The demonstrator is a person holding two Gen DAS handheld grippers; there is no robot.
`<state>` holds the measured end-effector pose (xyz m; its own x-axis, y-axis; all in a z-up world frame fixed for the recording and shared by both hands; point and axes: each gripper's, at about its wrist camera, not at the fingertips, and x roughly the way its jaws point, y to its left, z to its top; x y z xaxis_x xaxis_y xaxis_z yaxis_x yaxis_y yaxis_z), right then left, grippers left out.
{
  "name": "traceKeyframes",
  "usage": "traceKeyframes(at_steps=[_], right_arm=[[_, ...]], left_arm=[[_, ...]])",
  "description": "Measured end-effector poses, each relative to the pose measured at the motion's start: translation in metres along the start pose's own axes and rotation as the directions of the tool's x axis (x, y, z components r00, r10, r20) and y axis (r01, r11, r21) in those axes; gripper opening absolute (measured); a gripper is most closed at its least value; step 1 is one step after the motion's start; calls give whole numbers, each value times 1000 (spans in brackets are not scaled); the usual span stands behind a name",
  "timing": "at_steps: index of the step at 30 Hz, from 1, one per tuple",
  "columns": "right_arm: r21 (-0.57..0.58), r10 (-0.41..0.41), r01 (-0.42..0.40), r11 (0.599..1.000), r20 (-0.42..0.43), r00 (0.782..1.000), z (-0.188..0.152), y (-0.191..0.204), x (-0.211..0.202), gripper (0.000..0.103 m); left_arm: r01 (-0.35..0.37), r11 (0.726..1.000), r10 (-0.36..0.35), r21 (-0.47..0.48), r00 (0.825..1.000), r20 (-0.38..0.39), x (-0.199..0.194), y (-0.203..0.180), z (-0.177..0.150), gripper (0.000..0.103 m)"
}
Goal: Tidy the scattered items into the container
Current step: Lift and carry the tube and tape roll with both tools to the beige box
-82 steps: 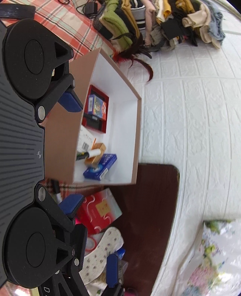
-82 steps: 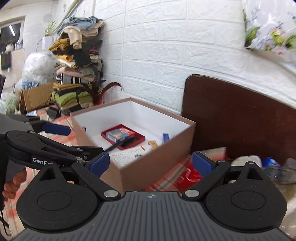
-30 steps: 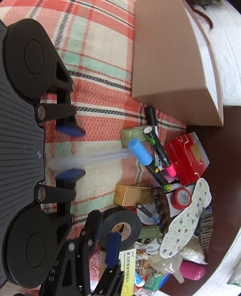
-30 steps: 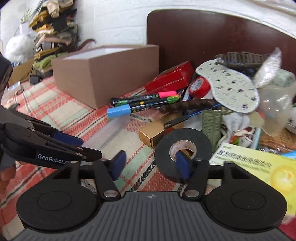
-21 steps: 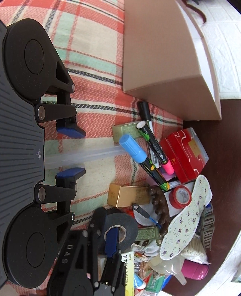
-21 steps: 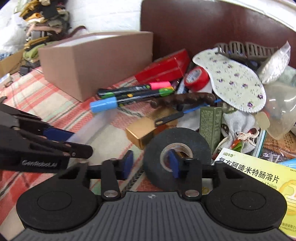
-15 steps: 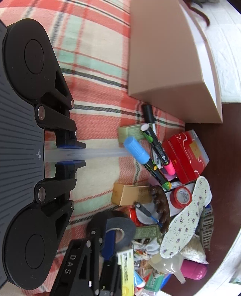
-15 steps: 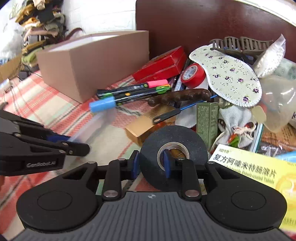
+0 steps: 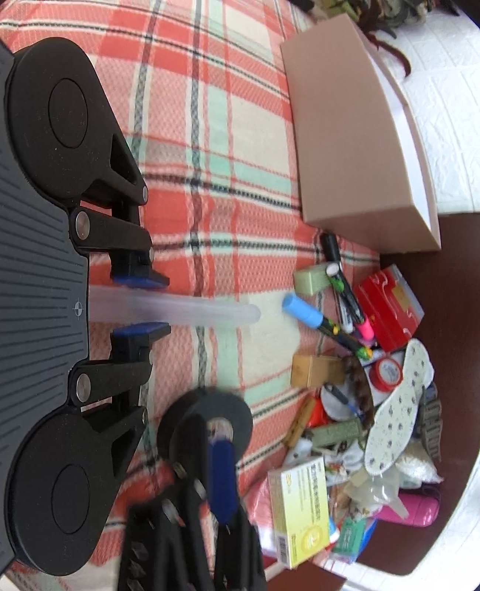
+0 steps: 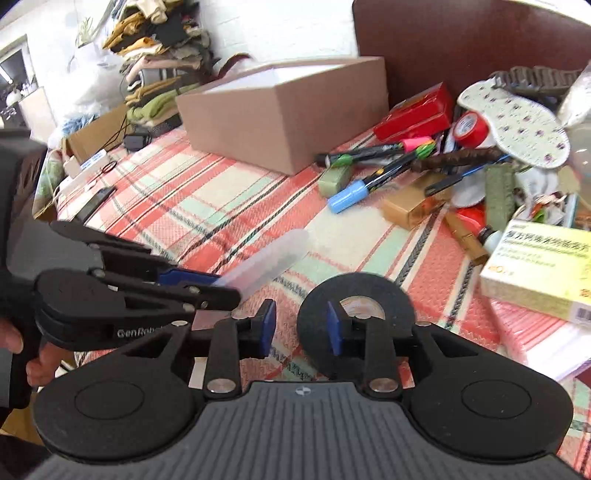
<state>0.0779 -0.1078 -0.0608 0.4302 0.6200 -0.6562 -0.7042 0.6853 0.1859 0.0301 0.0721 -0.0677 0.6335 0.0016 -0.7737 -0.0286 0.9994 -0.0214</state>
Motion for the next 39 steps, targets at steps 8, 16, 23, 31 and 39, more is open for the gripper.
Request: traceKeyframes(at_steps=[8,16,23,31,39], right_arm=[[57,-137,135,989,17,990,0,-23,-7,37],[71,-127,131,989,-58,990,-4,-38,22,38],[33,-135,138,990,-70,988,-5,-34,30,39],[33,-122,125,992,-71,990,-6,-36,30,38],[69,-87,89,994,-27,996,-8,-19,12,32]], left_arm=[[4,1000,-4,28,1000,-9,12,-3,7,36],[15,999,-14,40,1000,-11,27,-4,15,36],[32,996,-30,82,999,-32,25,-6,15,8],[15,993,-13,121,1000,-15,27,-14,11,21],[47,995,-48,84,999,11,4,-13,0,7]])
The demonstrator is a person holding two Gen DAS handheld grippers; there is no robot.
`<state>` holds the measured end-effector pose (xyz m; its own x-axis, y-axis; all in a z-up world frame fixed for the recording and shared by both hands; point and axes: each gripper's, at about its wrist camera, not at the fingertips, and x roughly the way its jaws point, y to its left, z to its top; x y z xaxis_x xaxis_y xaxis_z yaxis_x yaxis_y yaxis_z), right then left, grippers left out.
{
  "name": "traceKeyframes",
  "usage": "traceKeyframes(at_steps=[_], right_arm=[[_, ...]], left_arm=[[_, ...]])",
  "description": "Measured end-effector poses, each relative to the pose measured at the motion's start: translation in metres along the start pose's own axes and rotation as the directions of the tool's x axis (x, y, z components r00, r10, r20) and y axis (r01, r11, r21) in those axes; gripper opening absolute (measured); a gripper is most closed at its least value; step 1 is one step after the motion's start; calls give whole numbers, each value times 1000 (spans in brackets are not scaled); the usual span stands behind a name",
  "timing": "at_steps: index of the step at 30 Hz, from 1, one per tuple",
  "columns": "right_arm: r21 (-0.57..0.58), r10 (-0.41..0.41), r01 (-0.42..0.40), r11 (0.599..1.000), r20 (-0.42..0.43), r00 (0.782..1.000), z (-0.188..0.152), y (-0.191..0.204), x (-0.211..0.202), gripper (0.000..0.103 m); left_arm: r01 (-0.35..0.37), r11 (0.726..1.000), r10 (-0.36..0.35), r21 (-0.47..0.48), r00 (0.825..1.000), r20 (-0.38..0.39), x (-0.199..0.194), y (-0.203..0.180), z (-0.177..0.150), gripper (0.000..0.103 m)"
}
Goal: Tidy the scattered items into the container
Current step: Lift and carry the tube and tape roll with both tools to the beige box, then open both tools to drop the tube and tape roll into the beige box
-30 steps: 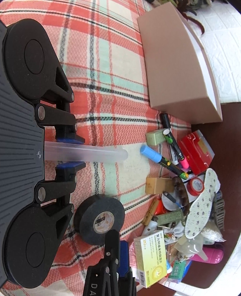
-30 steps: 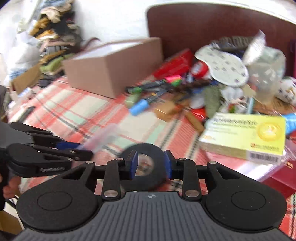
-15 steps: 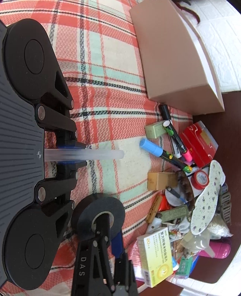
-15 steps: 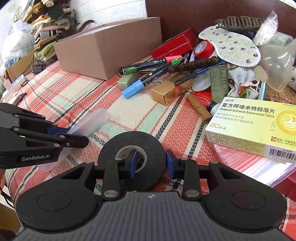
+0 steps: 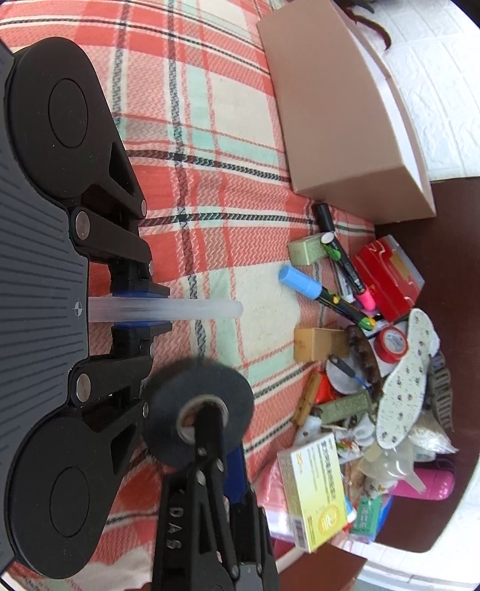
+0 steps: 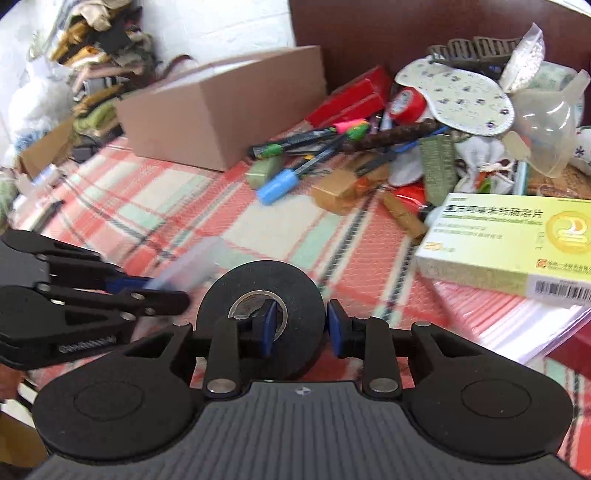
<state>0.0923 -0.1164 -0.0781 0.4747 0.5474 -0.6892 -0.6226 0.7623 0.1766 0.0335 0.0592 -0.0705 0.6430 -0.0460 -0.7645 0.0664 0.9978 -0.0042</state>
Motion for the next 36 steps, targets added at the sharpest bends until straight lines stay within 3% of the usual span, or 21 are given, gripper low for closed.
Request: traceKeyframes(at_steps=[6,11,18,24,30,36], right_arm=[[-47,55,-53,997,28,998,12,21,-8,32],[-96,95,-87,992,78,992,45,35,-13,32],[-252,117,-74,965,160,980,123,72,-10,33],[-282,106,-48,958,196,975,205,95,20,33],[-292,52,12,956,211,976,262,108,68,33],[-281,24,19,960,148,989,281,106,130,33]], left_arm=[[-28,999,29,-20,997,65,-23,5,6,7],[-84,996,89,-38,985,150,-45,22,23,7],[-189,979,202,-71,941,273,-65,59,68,7],[-233,965,259,-120,916,305,-56,112,132,7],[-214,964,253,-159,924,289,-27,170,180,7],[-210,962,245,-176,947,208,20,203,190,8]])
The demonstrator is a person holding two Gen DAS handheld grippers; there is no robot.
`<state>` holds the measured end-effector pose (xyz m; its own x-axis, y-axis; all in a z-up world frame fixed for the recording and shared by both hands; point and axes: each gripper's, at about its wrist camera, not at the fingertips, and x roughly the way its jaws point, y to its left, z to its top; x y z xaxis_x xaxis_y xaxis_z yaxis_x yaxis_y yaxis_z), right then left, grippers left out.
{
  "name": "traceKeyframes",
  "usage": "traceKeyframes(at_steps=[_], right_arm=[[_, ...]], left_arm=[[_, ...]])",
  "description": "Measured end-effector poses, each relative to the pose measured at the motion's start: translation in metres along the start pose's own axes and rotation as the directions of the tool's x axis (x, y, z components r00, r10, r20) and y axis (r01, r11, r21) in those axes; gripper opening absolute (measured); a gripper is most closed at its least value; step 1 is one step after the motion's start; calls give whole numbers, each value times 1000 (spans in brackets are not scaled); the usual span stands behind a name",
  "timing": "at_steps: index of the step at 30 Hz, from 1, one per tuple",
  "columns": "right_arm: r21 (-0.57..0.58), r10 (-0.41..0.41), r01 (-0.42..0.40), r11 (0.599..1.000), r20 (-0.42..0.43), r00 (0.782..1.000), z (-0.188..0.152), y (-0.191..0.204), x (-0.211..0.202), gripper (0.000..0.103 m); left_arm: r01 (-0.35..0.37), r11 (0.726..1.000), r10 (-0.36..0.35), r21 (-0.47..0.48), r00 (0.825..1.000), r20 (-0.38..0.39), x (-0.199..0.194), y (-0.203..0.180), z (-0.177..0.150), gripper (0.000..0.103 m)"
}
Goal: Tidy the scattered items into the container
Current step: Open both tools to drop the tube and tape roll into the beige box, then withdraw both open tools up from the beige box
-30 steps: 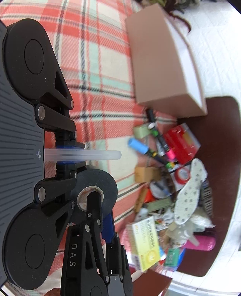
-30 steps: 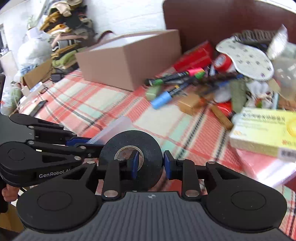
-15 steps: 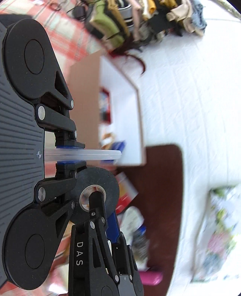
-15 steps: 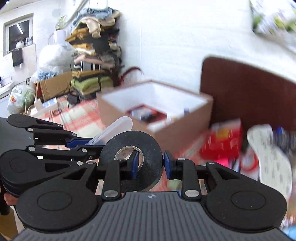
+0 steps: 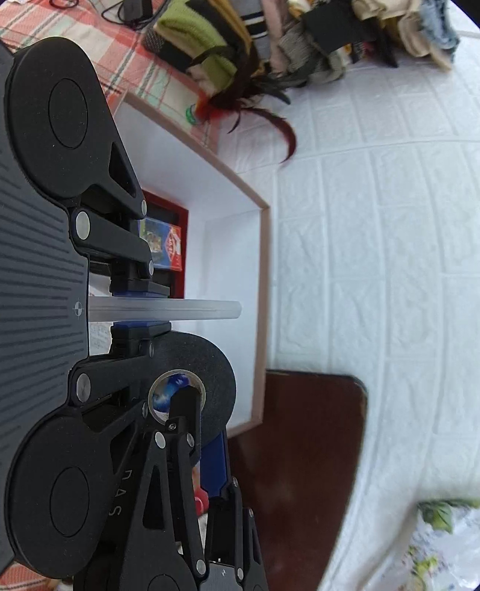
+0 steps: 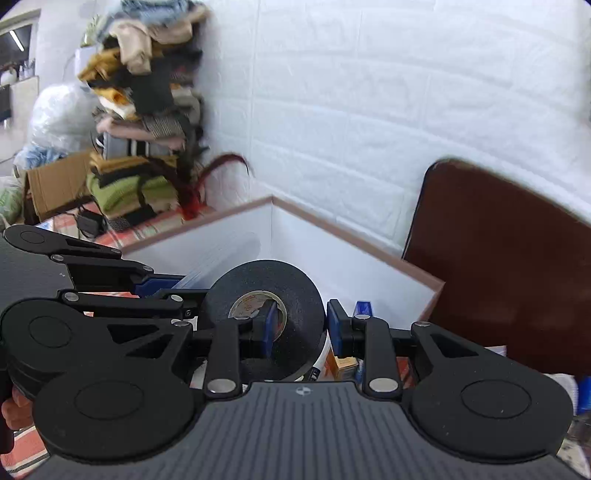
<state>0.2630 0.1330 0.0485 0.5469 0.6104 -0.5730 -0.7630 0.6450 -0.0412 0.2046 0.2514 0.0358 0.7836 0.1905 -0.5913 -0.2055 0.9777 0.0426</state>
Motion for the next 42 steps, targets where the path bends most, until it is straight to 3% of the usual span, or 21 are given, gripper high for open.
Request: traceKeyframes(at_steps=[6,8,9,10,11,12,13,14,17,21,26,31,42], right_arm=[[26,1,0,1000,-70,998,-7,-6,44,33],[21,-10,11,1000,-86,996,-7,-6,53,35],[22,-24,26,999,-86,996,-7,-8,55,35],[28,-41,44,999,-84,996,-9,-11,56,36],[33,-59,62,998,-82,995,-10,-13,57,42],[39,-76,80,996,-80,994,-11,-16,58,49],[49,-84,88,995,-71,994,-12,-19,56,65],[62,-82,86,994,-61,995,-13,-23,53,71],[74,-61,65,995,-55,997,-16,-27,45,71],[58,-40,42,997,-46,998,-21,-19,30,73],[12,-26,26,1000,-13,1000,-22,-7,2,93],[-43,-31,31,999,14,999,-21,4,-29,101],[-109,-42,41,993,-1,999,-42,15,-82,103]], left_arm=[[3,1000,-3,-6,999,-39,31,9,-3,10],[-19,1000,19,-2,999,-46,37,11,-1,42],[-64,998,65,4,997,-50,39,11,-1,53],[-125,992,125,9,990,-57,40,13,-1,82],[-160,987,160,10,986,-42,38,16,-2,103],[-194,981,194,10,981,-28,37,19,-3,103],[-225,974,225,9,974,-15,36,23,-4,103],[-212,977,212,-2,977,-18,34,25,-5,103],[-174,984,173,-35,985,-25,29,31,-5,103],[-189,981,189,-37,982,-28,21,27,-8,103],[-189,982,188,-33,982,-23,2,21,-12,103],[-180,982,179,-53,984,-16,-22,16,-14,103],[-179,983,179,-30,984,-4,-66,-7,-29,103]])
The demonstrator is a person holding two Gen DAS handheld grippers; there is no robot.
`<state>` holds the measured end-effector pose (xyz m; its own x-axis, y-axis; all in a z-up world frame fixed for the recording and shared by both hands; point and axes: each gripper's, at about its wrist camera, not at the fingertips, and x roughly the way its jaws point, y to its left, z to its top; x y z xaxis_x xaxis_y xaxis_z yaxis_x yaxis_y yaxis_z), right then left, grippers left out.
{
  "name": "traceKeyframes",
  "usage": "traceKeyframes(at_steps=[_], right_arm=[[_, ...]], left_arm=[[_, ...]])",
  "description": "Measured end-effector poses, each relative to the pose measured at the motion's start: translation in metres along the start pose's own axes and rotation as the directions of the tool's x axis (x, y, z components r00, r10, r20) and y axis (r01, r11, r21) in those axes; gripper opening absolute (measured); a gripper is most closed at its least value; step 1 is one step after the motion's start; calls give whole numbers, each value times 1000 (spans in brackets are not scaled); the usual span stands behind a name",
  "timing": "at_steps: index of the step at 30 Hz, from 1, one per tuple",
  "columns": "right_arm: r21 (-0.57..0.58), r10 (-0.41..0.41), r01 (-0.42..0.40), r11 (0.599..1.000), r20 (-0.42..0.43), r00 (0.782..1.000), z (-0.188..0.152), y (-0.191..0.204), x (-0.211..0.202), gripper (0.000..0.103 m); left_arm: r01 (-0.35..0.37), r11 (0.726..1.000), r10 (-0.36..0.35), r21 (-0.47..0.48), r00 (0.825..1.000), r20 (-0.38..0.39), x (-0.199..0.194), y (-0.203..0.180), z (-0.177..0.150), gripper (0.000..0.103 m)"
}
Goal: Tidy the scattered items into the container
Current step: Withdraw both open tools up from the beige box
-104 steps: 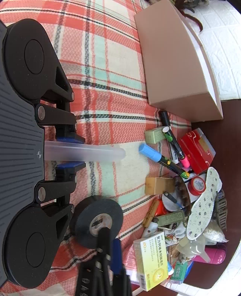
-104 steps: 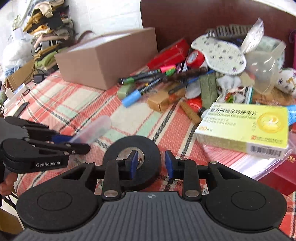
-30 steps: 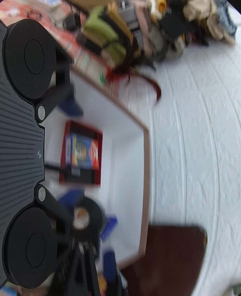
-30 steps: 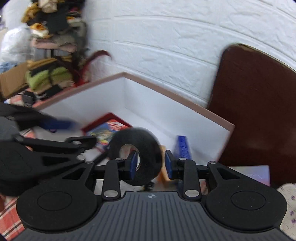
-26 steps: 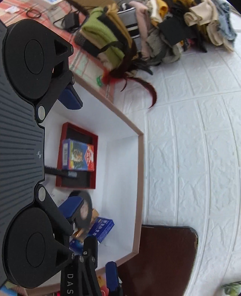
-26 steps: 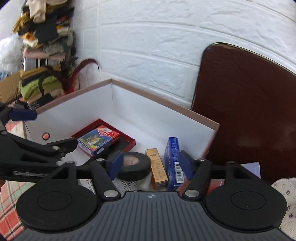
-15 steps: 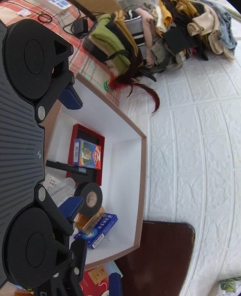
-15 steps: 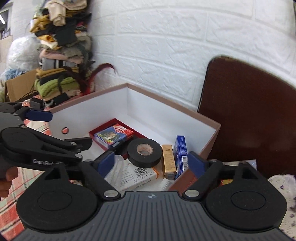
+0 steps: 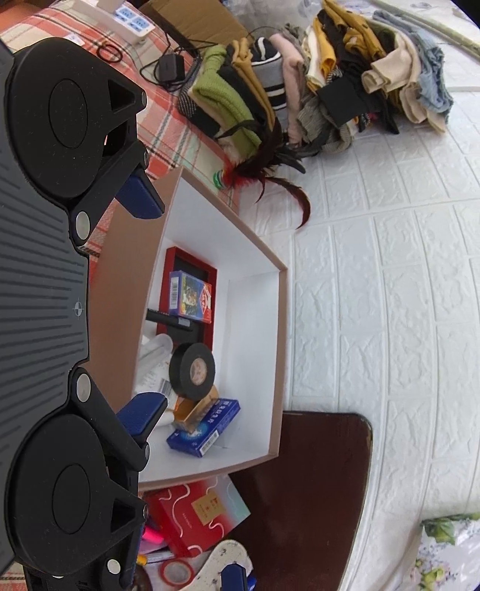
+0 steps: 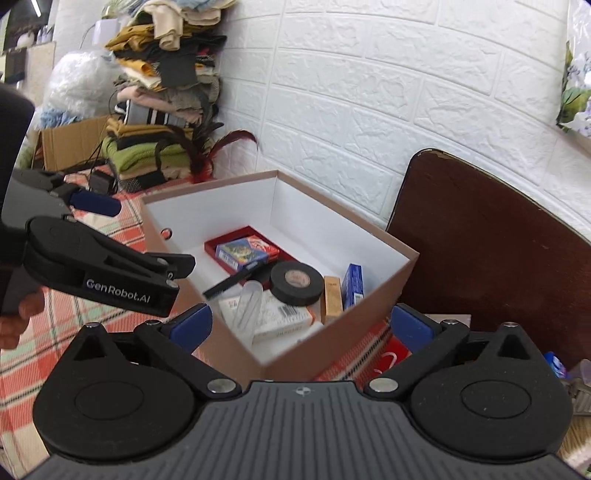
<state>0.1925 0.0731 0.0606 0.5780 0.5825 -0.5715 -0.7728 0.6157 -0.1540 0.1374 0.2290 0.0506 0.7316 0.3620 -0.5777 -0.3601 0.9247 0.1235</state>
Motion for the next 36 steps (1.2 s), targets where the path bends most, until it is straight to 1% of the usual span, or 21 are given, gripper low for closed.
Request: traceKeyframes(at_steps=[5,10,19,30,36], right_arm=[[3,3,-3,1000,-6,1000,-12,2,-15,103],[-2,5,-5,1000,-14,1000,-21,5,-22,103],[-13,13,-13,1000,-15,1000,-26,12,-30,103],[-18,16,-16,1000,-12,1000,-28,14,-31,103],[-10,13,-13,1000,-21,1000,-31,12,-29,103]], left_arm=[[20,1000,-20,-1,1000,7,-16,-7,-9,103],[21,1000,-21,7,1000,13,-26,-10,-17,103],[23,1000,-23,19,999,34,-40,-12,-22,103],[31,999,-31,12,999,37,-44,-12,-24,103],[57,998,-57,-10,998,38,-44,-13,-25,103]])
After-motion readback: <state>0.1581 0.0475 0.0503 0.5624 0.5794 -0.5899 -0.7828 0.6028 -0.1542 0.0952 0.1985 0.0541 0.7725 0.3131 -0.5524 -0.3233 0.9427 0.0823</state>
